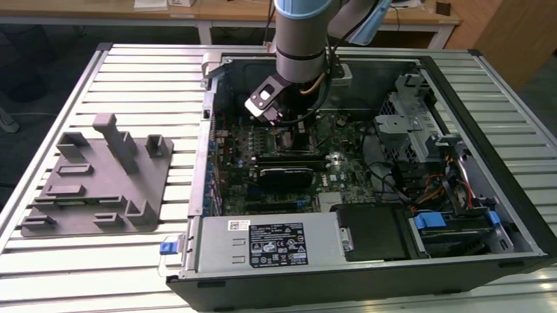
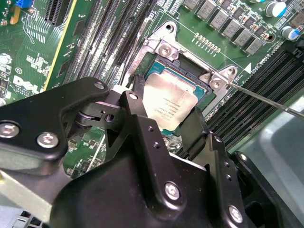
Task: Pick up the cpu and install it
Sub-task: 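Place the cpu into insertion slot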
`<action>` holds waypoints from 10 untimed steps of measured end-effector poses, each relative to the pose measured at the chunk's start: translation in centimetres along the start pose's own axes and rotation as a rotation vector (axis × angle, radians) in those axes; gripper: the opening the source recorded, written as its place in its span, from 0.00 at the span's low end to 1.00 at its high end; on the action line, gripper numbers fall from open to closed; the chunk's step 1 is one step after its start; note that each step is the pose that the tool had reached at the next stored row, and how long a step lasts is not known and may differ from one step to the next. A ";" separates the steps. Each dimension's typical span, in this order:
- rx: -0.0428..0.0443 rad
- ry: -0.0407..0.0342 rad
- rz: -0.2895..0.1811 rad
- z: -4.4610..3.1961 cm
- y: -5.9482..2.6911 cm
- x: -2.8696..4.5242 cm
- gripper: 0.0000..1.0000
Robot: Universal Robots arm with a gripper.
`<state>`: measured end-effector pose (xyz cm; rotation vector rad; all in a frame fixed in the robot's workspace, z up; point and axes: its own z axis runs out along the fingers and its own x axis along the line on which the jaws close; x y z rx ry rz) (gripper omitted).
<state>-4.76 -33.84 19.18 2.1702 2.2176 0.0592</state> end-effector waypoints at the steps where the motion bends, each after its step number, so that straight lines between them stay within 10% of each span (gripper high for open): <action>1: 0.0000 -0.0001 0.000 0.00 0.00 0.00 0.54; 10: 0.0000 -0.0010 0.018 0.05 0.00 0.00 0.54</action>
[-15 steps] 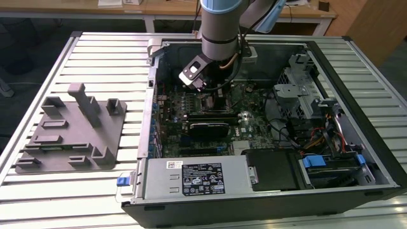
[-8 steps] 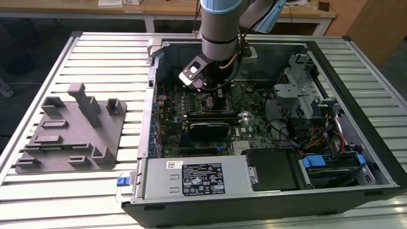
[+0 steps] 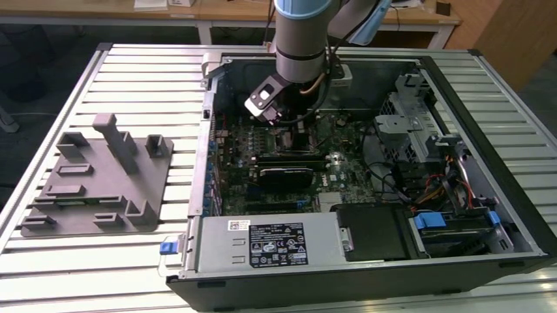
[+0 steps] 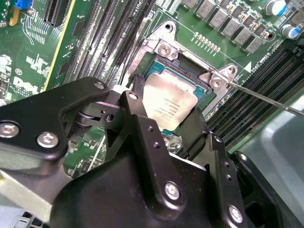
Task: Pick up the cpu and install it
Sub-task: 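Place the cpu into insertion slot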
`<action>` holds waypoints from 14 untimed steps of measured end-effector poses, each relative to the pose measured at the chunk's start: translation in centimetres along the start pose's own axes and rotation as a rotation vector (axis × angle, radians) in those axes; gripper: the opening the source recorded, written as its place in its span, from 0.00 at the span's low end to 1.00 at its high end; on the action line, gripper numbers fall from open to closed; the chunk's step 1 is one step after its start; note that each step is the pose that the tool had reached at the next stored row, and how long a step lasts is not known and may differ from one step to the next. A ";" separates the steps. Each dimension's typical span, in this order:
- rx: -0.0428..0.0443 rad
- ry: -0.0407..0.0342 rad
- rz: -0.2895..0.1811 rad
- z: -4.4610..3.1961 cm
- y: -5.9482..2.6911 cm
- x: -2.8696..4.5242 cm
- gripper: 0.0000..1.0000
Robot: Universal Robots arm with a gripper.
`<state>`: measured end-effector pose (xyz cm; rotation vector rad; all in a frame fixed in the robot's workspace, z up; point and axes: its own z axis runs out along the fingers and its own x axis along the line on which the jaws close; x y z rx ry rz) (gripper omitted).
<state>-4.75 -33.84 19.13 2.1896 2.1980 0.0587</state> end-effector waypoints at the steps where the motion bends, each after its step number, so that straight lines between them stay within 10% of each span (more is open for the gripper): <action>1: 0.0000 -0.0005 0.007 0.00 0.00 0.00 0.54; 14: 0.0001 -0.0013 0.020 0.04 -0.01 0.19 0.54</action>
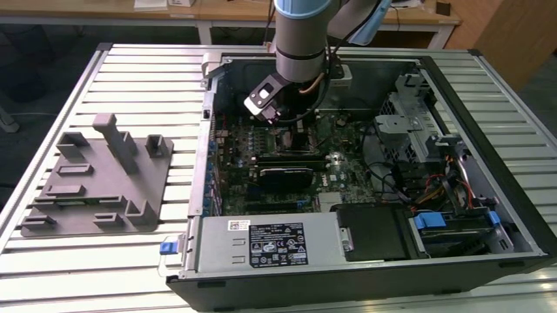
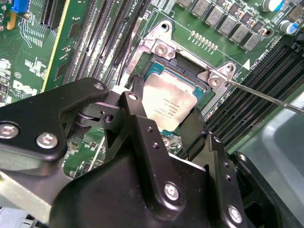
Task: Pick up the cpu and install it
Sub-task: 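Place the cpu into insertion slot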
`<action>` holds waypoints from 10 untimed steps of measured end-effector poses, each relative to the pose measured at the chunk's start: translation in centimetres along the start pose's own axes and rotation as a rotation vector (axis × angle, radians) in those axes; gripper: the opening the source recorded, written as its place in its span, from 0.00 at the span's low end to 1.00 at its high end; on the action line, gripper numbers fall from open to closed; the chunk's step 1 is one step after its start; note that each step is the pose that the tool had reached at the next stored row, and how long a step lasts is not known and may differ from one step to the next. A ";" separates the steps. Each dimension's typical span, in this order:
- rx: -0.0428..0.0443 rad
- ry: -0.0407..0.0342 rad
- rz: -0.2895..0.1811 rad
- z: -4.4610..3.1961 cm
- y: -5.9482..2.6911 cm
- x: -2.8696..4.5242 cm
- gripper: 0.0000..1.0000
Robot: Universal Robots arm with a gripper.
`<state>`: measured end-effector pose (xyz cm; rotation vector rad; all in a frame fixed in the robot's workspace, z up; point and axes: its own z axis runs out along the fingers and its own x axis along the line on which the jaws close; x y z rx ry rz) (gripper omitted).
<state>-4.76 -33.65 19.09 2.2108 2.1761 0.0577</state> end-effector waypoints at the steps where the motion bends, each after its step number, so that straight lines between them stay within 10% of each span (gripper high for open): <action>1: -0.0001 0.0001 0.000 0.01 0.00 0.02 0.54; 10: 0.0000 -0.0001 0.000 0.06 0.00 0.13 0.54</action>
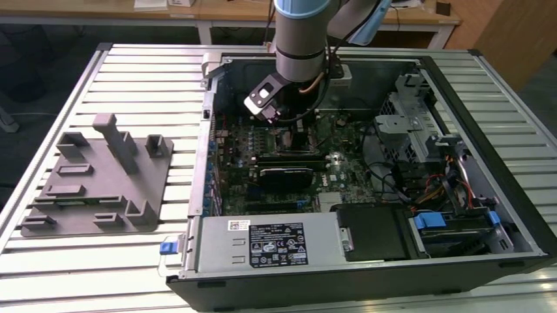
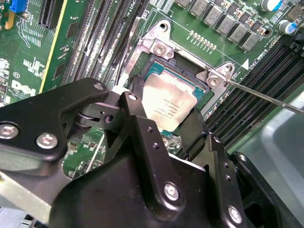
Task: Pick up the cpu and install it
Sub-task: 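Place the cpu into insertion slot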
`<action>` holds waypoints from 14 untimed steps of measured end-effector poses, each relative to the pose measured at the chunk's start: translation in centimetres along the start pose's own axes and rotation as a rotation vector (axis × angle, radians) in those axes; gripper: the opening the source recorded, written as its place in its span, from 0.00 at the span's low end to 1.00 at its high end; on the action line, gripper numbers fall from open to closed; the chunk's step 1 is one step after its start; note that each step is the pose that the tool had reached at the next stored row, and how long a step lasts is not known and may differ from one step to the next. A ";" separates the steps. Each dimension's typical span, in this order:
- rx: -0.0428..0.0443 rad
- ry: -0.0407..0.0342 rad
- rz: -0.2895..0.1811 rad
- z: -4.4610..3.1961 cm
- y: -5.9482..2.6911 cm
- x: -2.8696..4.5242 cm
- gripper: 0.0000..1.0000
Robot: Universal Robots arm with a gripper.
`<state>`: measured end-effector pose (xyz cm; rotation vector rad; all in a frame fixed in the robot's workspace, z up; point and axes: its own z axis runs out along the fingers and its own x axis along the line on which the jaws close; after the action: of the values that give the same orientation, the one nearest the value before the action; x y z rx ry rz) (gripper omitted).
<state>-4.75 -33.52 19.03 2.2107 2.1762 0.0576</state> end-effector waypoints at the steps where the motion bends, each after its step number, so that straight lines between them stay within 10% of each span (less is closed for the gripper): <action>1: 0.0000 0.0000 0.000 0.01 0.00 0.00 0.54; 14: -0.0002 0.0003 0.000 0.03 -0.03 0.00 0.54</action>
<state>-4.78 -33.51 19.00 2.2108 2.1761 0.0581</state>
